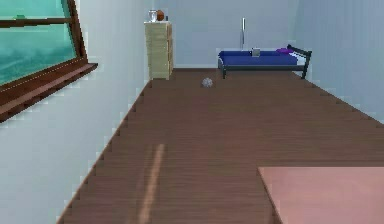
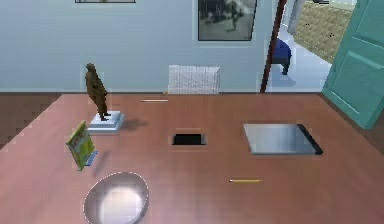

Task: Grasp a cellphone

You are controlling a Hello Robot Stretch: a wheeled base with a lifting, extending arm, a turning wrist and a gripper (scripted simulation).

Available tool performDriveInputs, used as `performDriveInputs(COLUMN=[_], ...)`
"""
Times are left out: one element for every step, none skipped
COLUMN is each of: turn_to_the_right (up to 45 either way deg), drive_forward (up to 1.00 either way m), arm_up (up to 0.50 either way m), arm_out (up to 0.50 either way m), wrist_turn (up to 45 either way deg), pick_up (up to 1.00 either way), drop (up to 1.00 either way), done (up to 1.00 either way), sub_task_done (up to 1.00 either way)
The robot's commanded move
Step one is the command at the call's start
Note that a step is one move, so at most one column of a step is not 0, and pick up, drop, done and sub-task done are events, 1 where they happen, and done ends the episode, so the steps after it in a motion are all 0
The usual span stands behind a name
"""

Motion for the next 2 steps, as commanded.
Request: performDriveInputs(turn_to_the_right=[0.0,0.0], drive_forward=[0.0,0.0], arm_up=[0.5,0.36], arm_out=[0.0,0.0], wrist_turn=[0.0,0.0], pick_up=[0.0,0.0], drop=[0.0,0.0], done=[0.0,0.0], sub_task_done=[0.0,0.0])
